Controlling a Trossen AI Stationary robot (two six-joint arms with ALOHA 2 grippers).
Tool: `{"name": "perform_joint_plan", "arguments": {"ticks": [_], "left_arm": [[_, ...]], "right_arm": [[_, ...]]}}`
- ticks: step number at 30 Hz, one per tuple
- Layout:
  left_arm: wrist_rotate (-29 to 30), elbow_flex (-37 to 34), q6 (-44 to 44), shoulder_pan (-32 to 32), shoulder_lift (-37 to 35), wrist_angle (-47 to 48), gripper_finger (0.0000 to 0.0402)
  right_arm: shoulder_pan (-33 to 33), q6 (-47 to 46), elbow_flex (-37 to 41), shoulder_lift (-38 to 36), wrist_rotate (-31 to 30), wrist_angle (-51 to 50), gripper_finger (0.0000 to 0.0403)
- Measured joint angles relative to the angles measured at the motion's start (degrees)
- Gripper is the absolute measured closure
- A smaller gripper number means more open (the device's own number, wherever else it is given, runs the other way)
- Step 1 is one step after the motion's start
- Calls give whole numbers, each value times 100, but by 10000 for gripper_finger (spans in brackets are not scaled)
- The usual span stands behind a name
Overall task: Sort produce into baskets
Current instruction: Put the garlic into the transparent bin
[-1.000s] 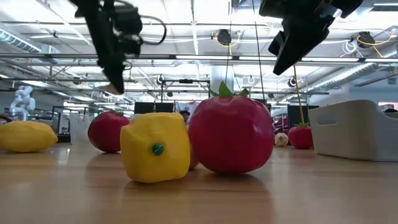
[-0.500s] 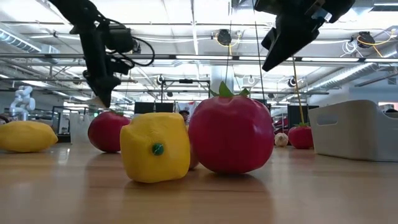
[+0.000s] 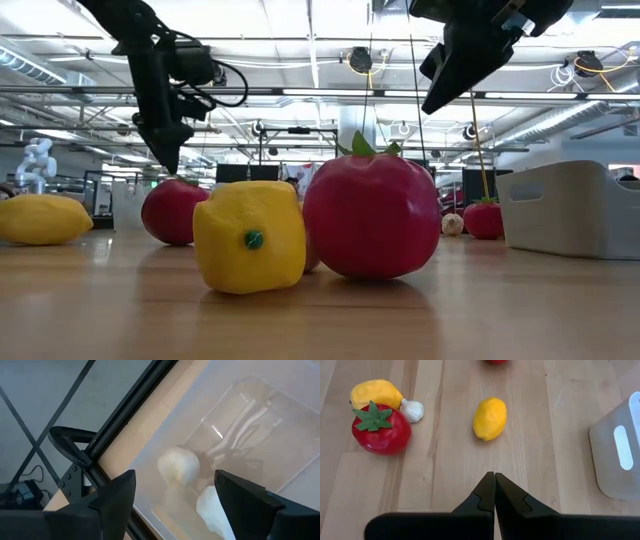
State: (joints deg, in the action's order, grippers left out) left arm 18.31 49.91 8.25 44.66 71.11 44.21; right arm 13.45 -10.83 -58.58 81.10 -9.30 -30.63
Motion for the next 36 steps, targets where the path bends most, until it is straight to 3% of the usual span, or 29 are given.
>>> {"name": "perform_joint_plan", "arguments": {"ticks": [17,24,30,33,36], "left_arm": [[-566,0,0,-9,0,17,118],[-2622,0,-29,-219,0,27,118],[-3958,200,-44,-708,2,18,118],[-4507,324,-48,-1075,0,-58,118],[-4684,376,-228,-1600,0,-295,118]], "right_arm": [[0,0,1,0,2,2,403],[0,-16,-1,0,2,4,403],[0,-57,0,0,4,98,403],[-1,-70,-1,0,4,186,403],[0,-211,0,0,7,223,403]]}}
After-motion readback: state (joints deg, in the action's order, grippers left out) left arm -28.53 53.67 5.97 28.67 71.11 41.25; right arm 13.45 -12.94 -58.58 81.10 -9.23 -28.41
